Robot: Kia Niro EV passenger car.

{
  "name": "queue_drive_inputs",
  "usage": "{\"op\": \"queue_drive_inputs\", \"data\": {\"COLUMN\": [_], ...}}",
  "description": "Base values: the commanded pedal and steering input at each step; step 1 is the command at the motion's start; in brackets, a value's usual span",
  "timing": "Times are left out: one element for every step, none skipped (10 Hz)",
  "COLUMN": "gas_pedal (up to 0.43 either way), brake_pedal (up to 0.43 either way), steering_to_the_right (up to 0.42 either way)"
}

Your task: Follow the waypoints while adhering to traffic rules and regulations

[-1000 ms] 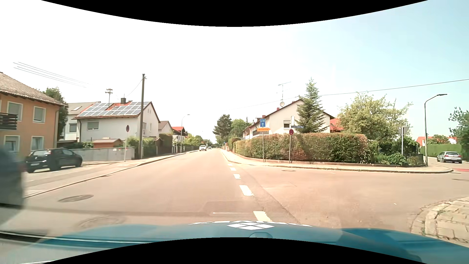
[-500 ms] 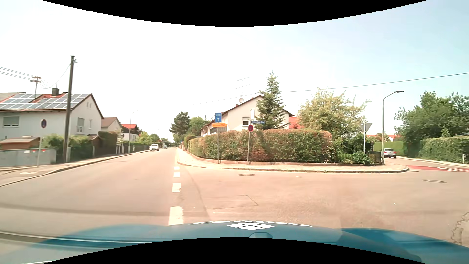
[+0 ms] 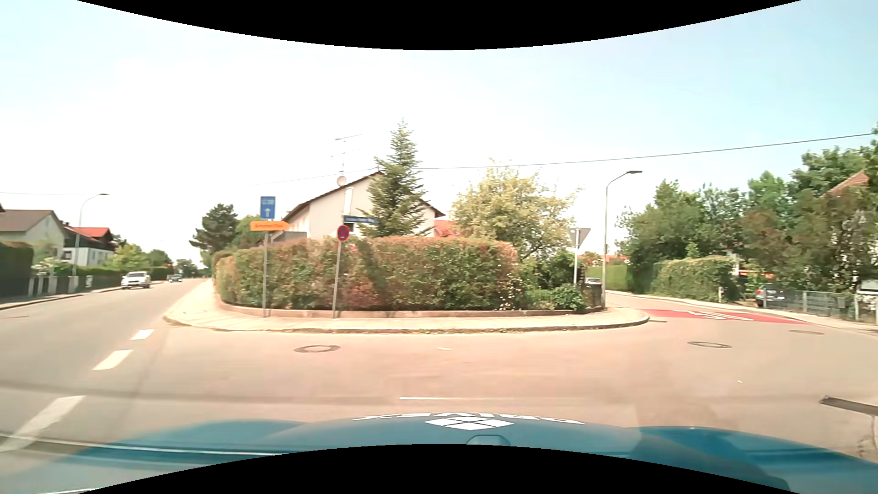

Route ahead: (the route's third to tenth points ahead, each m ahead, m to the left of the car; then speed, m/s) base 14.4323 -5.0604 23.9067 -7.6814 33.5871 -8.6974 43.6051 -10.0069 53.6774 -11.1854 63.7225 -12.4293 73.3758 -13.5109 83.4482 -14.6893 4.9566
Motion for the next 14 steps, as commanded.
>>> {"op": "queue_drive_inputs", "data": {"gas_pedal": [0.157,0.157,0.157,0.157,0.157,0.177,0.177,0.177,0.177,0.177,0.177,0.177,0.189,0.197], "brake_pedal": [0.000,0.000,0.000,0.000,0.000,0.000,0.000,0.000,0.000,0.000,0.000,0.000,0.000,0.000], "steering_to_the_right": [0.537,0.530,0.516,0.494,0.470,0.451,0.421,0.399,0.384,0.371,0.357,0.325,0.278,0.237]}}
